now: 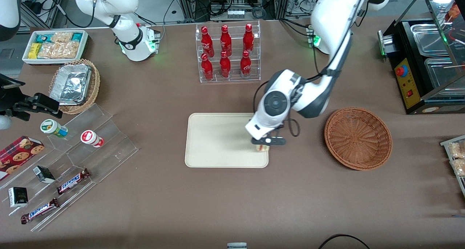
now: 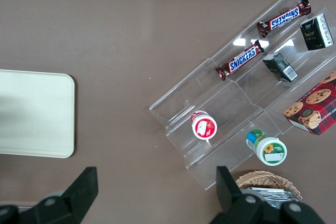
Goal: Place sandwich from basket to tray
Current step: 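Lift the sandwich and carry it over the cream tray, then lower the sandwich onto the tray and open the left gripper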
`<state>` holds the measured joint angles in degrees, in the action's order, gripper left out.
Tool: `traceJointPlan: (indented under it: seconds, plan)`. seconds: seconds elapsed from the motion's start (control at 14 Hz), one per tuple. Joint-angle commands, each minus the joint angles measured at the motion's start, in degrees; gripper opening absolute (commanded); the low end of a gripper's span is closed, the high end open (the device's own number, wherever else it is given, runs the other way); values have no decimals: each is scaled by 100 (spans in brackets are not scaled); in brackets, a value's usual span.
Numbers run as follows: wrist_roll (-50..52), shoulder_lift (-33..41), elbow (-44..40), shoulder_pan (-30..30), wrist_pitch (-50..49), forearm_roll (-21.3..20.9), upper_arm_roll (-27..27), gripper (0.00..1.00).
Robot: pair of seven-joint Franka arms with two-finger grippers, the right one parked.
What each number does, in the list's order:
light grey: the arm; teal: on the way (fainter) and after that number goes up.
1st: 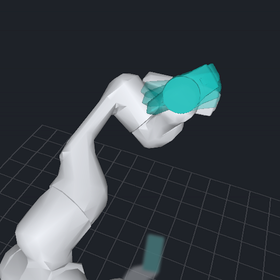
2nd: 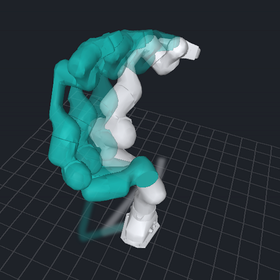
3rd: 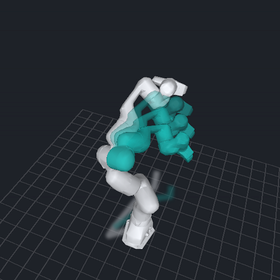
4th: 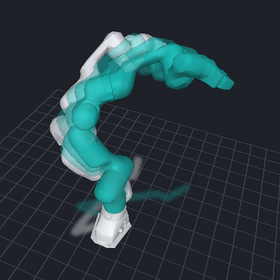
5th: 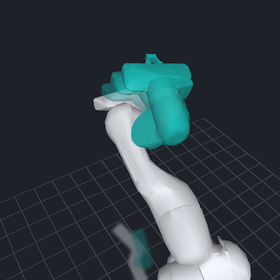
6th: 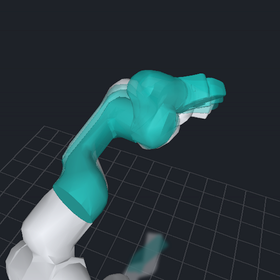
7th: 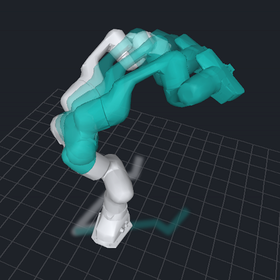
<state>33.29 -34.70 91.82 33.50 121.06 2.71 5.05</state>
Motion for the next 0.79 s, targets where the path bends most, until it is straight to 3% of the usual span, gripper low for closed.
traceJointPlan:
  seconds: [0.0,0.36,0.5,0.57,0.71]
  plan:
    - [204,-396,-287,165,382,19,-30,26]
    - [573,-924,-690,271,471,28,-30,26]
    - [574,-933,-691,280,471,19,-30,31]
    - [574,-933,-691,280,471,19,-30,47]
    - [556,-855,-700,280,436,-86,-39,100]
